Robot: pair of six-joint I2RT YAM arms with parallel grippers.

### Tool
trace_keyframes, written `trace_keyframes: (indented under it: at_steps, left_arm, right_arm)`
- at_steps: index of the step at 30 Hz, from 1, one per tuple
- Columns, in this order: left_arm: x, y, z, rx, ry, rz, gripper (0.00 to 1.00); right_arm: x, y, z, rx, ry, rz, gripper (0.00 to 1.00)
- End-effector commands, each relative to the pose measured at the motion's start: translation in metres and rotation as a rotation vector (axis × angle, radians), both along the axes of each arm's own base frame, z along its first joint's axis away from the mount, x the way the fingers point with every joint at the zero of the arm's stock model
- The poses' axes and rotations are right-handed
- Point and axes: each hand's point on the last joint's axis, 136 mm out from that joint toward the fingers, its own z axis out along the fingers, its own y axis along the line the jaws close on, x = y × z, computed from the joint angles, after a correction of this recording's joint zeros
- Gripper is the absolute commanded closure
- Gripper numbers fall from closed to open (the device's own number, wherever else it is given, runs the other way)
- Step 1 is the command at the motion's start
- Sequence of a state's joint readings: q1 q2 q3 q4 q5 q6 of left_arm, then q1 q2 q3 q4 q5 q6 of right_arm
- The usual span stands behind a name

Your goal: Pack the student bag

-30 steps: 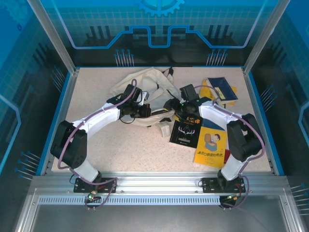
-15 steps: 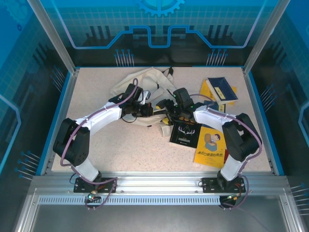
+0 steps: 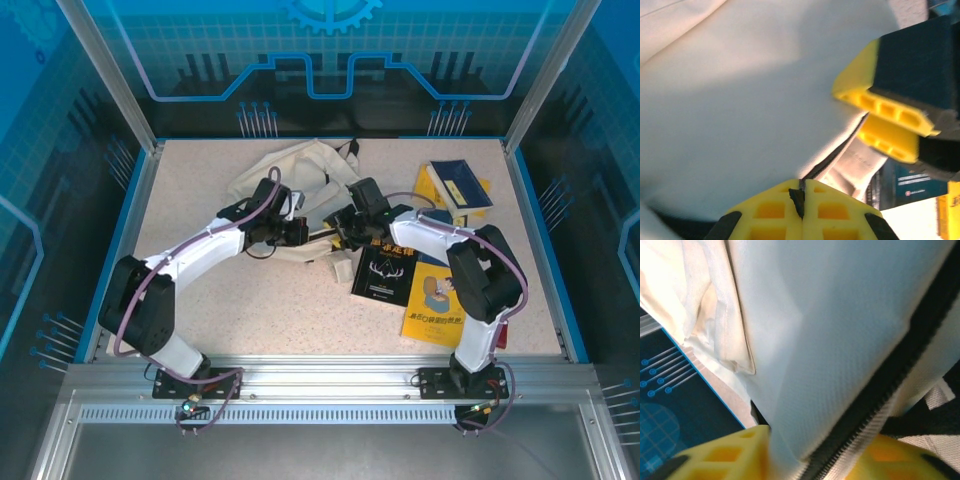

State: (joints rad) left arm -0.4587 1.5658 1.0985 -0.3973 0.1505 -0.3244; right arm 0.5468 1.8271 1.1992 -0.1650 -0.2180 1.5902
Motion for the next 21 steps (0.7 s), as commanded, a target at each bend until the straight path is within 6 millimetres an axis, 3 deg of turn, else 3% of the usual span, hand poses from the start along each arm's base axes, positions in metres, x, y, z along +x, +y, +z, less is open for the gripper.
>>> trace_keyframes:
  at_steps: [1, 3, 9, 16, 21]
  left_arm:
    - [-0.01, 0.024, -0.009, 0.147, -0.007, 0.006, 1.0]
    - [-0.01, 0.034, -0.014, 0.207, -0.002, 0.02, 1.0]
    - [-0.006, 0.058, -0.02, 0.34, 0.003, 0.081, 1.0]
    - [-0.003, 0.093, -0.025, 0.539, 0.002, 0.154, 1.0]
    - [0.011, 0.099, -0.025, 0.624, -0.009, 0.145, 1.0]
  right_arm:
    - [-0.005, -0.003, -0.009, -0.099, -0.002, 0.026, 0.73]
    - [-0.007, -0.005, -0.01, -0.128, -0.02, 0.034, 0.8]
    - [-0.019, -0.016, -0.021, -0.226, -0.042, 0.054, 0.87]
    - [-0.021, -0.027, -0.028, -0.294, -0.043, 0.055, 0.88]
    - [-0.023, -0.032, -0.026, -0.325, -0.049, 0.065, 0.88]
